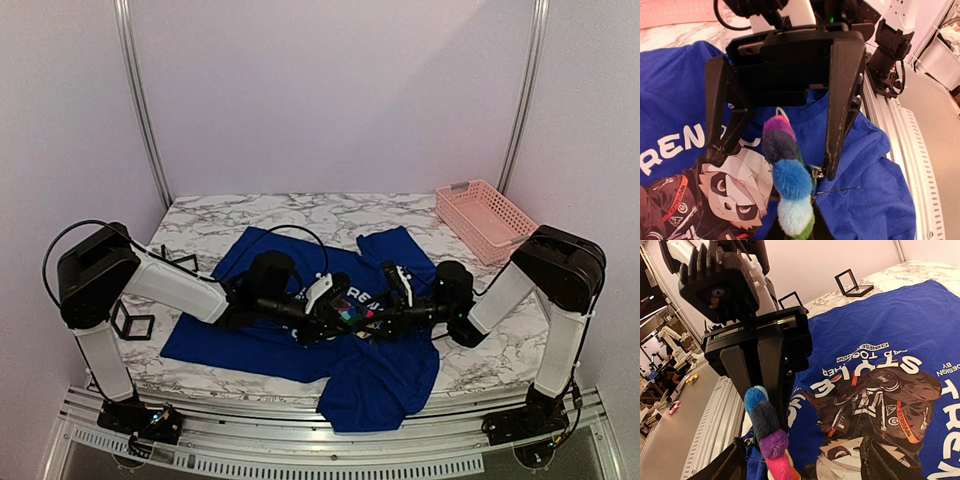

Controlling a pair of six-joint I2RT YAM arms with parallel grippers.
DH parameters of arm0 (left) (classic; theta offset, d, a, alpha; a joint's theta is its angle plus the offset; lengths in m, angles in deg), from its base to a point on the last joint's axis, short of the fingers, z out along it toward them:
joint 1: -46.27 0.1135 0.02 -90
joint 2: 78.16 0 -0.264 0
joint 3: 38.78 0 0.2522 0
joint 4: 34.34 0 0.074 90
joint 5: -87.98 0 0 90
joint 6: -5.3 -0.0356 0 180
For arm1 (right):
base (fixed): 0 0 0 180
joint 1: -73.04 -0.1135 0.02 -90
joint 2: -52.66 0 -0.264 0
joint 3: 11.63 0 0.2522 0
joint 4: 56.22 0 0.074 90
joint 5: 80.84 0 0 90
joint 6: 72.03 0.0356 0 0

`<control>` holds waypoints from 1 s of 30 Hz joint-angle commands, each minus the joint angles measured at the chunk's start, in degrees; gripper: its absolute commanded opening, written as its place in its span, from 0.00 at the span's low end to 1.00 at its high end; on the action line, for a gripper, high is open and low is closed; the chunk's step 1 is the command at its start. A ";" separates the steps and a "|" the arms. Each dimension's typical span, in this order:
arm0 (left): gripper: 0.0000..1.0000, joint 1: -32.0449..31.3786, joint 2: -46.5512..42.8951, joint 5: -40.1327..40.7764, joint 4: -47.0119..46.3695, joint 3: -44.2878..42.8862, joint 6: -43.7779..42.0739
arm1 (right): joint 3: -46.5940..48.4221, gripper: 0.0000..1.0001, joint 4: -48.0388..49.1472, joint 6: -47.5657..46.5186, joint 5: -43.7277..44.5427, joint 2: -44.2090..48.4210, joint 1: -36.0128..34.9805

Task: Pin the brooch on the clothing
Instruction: Pin the clothing with brooches onto the flattened clothing.

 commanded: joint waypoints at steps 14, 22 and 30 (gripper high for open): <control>0.00 -0.49 -1.54 -0.39 0.13 0.45 -0.40 | -4.59 0.81 3.62 -0.95 -1.99 2.79 2.39; 0.00 -0.49 -1.40 -0.42 -0.31 0.36 -0.29 | -0.47 0.87 -0.33 -3.77 -1.73 3.14 0.39; 0.00 -0.45 -1.47 -0.50 -0.60 0.53 -0.21 | 1.10 0.71 -2.27 -4.79 -2.60 0.72 0.38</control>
